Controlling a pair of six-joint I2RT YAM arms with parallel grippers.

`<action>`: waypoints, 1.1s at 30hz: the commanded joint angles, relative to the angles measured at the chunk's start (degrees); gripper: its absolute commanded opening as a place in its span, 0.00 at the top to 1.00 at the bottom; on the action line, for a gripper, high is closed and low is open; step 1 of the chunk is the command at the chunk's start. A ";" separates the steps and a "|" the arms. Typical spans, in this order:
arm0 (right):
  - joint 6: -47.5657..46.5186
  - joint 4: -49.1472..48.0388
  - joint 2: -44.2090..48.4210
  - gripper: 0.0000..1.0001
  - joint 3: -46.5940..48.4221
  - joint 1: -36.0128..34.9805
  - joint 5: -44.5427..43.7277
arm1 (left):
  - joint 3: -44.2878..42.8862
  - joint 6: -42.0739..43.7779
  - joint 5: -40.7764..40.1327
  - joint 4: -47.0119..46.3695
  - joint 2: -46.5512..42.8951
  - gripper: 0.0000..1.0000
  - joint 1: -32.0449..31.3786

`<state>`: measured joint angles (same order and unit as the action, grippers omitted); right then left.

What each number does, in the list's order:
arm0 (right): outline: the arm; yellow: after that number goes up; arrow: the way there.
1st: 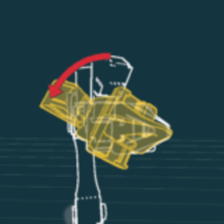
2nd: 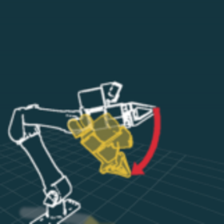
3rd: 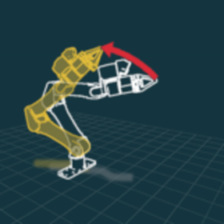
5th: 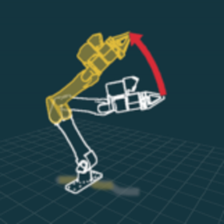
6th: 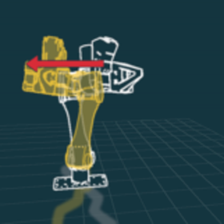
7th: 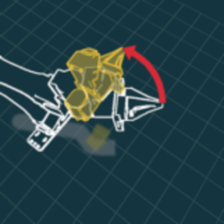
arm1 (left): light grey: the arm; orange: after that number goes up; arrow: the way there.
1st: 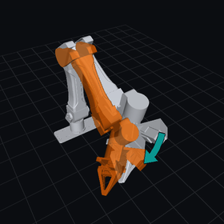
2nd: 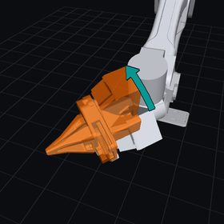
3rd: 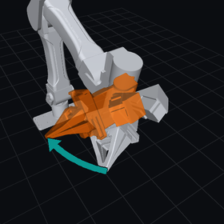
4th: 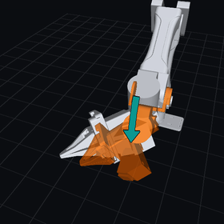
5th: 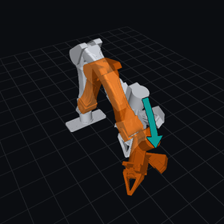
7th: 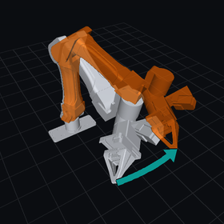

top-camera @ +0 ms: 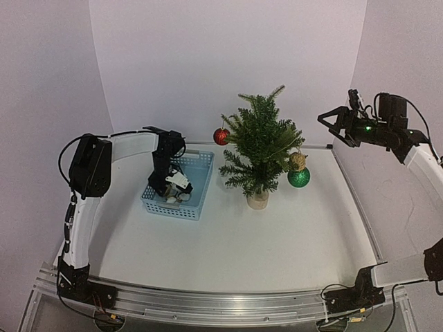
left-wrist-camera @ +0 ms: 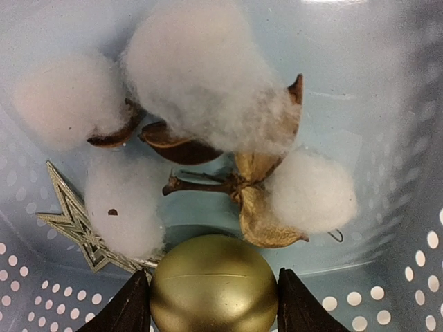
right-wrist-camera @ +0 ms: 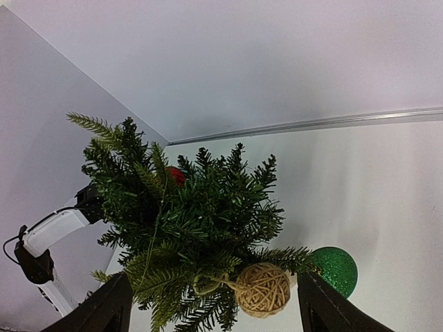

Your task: Decorate the small christmas tree

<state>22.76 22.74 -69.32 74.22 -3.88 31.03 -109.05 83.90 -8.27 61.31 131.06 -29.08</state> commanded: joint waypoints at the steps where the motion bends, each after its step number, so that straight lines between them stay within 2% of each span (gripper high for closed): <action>1: -0.18 -2.00 -0.11 0.18 1.69 0.17 0.53 | -5.38 -1.88 1.63 2.51 -0.96 0.57 0.16; 9: -0.05 -2.08 -0.03 0.18 2.06 0.18 0.74 | -18.42 -10.34 11.98 10.32 -2.67 0.57 1.85; 13: 0.09 -2.18 0.06 0.18 2.15 0.18 0.93 | -20.08 -16.11 18.83 10.91 -6.71 0.57 2.82; 18: 0.34 -2.54 0.06 0.18 2.75 0.18 1.87 | -22.76 -24.45 31.20 11.58 -11.71 0.56 3.47; 22: 0.99 -3.18 0.32 0.18 3.21 0.10 3.64 | -24.83 -32.54 44.09 12.64 -14.59 0.56 4.42; 27: 3.46 -4.55 1.46 0.18 3.22 0.14 6.06 | -21.07 -49.11 59.53 6.29 -19.69 0.54 4.64; 33: 5.48 -7.14 2.68 0.18 5.30 -2.44 7.39 | -18.89 -70.77 69.65 -2.92 -22.30 0.52 4.60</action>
<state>26.86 19.76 -68.86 75.71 -4.13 36.45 -129.84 31.26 49.98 65.88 111.27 -24.62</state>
